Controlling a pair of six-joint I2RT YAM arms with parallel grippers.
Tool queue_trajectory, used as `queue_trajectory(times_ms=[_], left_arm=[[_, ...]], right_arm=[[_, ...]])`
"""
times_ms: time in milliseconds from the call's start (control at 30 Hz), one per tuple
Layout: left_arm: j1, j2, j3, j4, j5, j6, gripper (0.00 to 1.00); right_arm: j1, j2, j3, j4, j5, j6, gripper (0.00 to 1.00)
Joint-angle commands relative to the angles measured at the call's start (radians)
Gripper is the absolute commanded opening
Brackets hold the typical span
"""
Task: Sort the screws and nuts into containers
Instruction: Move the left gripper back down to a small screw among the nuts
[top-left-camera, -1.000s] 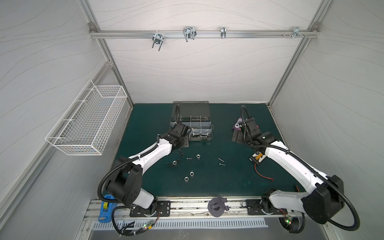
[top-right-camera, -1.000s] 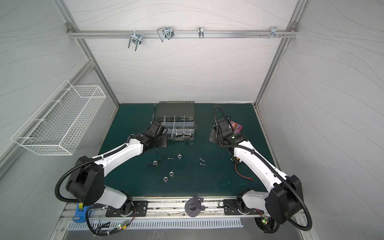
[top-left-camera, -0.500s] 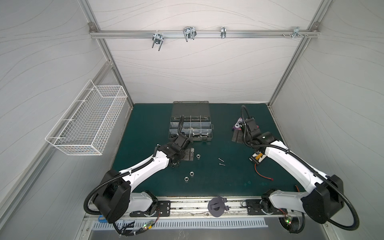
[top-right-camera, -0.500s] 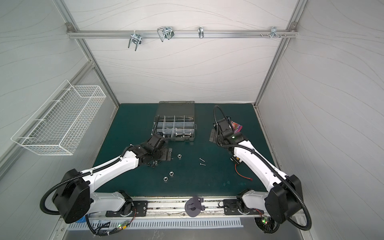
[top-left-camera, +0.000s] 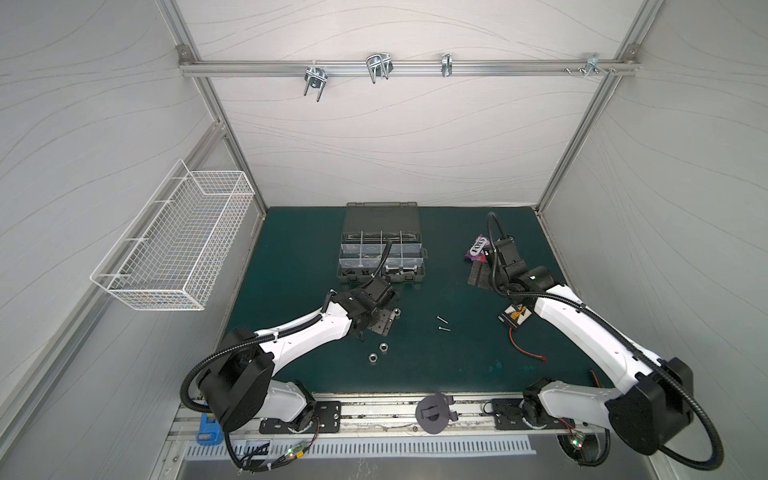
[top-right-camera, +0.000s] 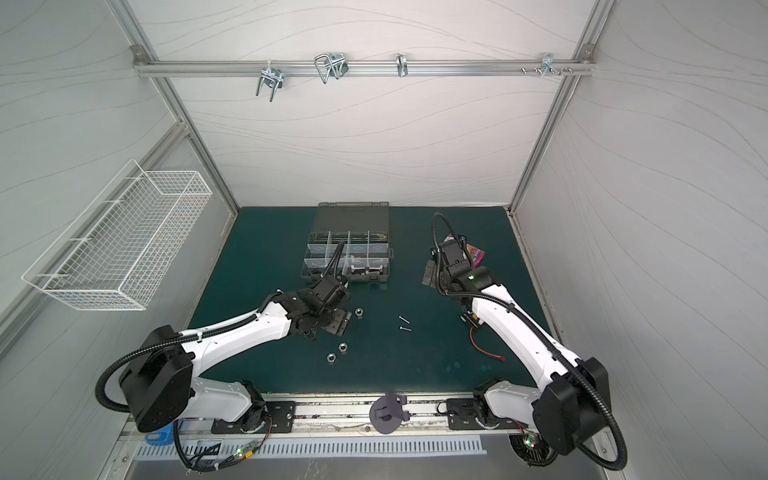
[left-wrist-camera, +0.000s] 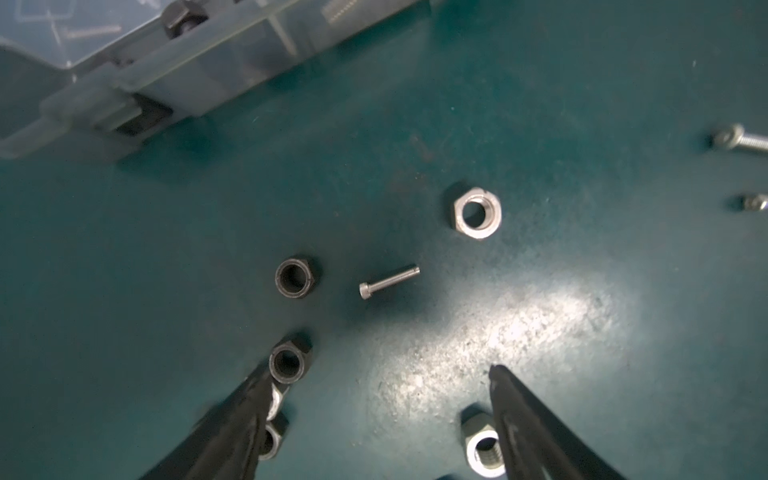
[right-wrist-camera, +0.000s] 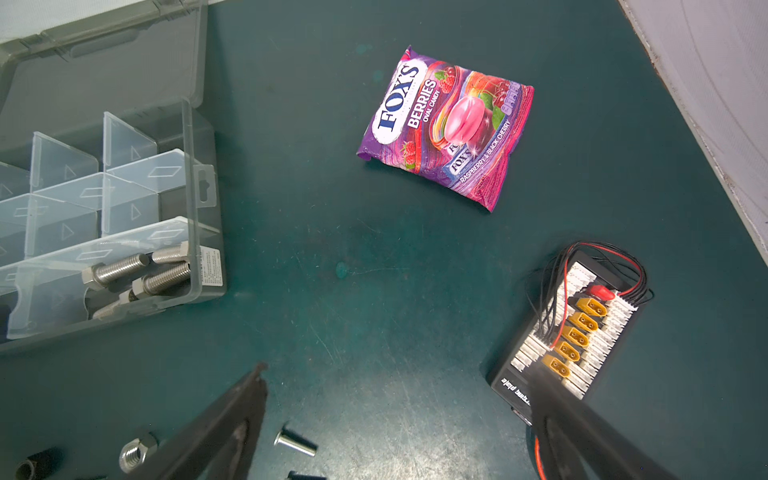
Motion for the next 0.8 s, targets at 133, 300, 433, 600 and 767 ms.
queue_trajectory(times_ms=[133, 300, 433, 600, 767], left_arm=[[-0.004, 0.058, 0.061, 0.011, 0.073, 0.101, 0.79], [-0.004, 0.156, 0.122, -0.041, 0.039, 0.100, 0.75], [-0.005, 0.219, 0.155, -0.062, 0.022, 0.095, 0.69], [-0.002, 0.291, 0.208, -0.123, -0.023, 0.136, 0.62], [0.013, 0.365, 0.282, -0.220, -0.001, 0.217, 0.60]], right_arm=[[-0.009, -0.018, 0.001, -0.044, 0.004, -0.017, 0.99], [-0.011, -0.032, -0.002, -0.047, 0.009, -0.019, 0.99], [-0.015, -0.037, -0.005, -0.045, 0.011, -0.022, 0.99], [-0.017, -0.039, -0.011, -0.047, 0.011, -0.023, 0.99], [-0.021, -0.035, -0.010, -0.045, 0.007, -0.023, 0.99]])
